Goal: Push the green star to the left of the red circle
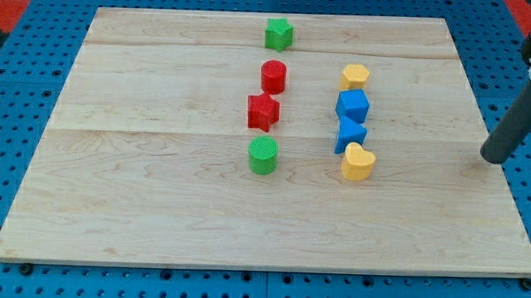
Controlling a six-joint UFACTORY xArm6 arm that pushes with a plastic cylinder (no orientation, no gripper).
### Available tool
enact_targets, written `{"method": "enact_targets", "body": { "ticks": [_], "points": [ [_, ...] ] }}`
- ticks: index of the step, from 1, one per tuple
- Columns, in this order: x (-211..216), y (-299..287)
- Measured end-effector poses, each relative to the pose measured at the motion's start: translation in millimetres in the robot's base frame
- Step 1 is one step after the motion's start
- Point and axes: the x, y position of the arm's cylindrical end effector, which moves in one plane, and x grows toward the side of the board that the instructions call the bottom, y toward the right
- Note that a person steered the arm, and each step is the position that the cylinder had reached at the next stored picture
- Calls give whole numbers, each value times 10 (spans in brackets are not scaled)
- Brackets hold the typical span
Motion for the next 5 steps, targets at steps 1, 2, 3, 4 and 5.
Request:
{"method": "enact_targets", "body": {
  "ticks": [1,2,3,4,5],
  "points": [
    [-4,1],
    [-294,20],
    [-859,-16],
    [-1477,-149],
    [-2084,-419]
  ]
}}
